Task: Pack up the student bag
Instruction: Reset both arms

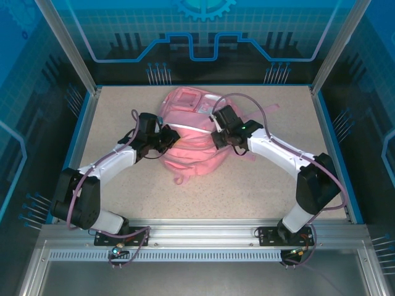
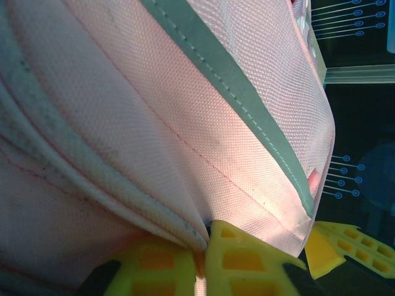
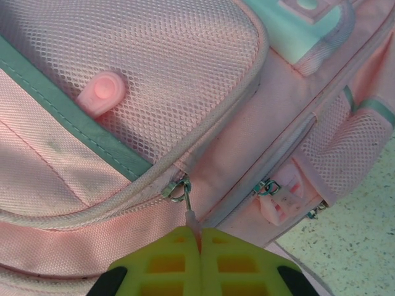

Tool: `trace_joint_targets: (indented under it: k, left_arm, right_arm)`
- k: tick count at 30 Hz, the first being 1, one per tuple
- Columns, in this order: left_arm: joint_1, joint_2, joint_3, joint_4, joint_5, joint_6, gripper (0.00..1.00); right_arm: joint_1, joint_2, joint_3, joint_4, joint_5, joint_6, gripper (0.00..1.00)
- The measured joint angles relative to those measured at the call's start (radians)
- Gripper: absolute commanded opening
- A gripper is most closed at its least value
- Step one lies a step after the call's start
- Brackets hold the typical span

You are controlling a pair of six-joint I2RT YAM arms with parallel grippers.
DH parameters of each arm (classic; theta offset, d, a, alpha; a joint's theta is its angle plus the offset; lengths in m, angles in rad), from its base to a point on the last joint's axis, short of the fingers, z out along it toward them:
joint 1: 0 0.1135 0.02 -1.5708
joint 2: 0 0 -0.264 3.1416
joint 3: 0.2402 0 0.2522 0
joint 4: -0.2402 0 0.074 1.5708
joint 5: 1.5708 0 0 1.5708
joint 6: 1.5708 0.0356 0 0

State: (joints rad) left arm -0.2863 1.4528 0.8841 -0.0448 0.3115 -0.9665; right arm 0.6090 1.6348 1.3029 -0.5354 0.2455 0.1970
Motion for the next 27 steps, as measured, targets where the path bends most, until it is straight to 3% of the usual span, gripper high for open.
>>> trace_joint_targets:
  k: [1,4,9,10,14,19,23,27]
  left_arm:
    - [0.000,-0.001,0.001,-0.006,0.002,0.011,0.52]
    - [0.011,-0.029,0.004,-0.069,-0.008,0.064,0.71]
    - [0.048,-0.126,0.045,-0.206,-0.110,0.166,0.93]
    - [0.061,-0.156,0.055,-0.229,-0.156,0.196,0.98]
    - [0.108,-0.265,0.062,-0.272,-0.371,0.290,0.99]
    - [0.172,-0.364,-0.063,-0.171,-0.674,0.422,0.99]
    - [0.233,-0.355,-0.219,-0.047,-0.799,0.518,0.99]
    - [0.272,-0.290,-0.311,0.090,-0.822,0.618,0.99]
  right_arm:
    - [-0.011,0.000,0.000,0.003,-0.023,0.004,0.23]
    - [-0.060,-0.011,-0.016,0.043,-0.018,0.012,0.68]
    - [-0.107,-0.156,-0.119,0.087,0.042,0.021,0.99]
    - [-0.110,-0.208,-0.143,0.097,0.066,0.028,1.00]
    - [-0.158,-0.367,-0.215,0.157,0.164,0.026,1.00]
    - [-0.282,-0.481,-0.387,0.303,0.301,0.019,1.00]
    - [-0.357,-0.492,-0.555,0.403,0.341,0.006,1.00]
    - [-0.401,-0.466,-0.668,0.512,0.356,-0.024,1.00]
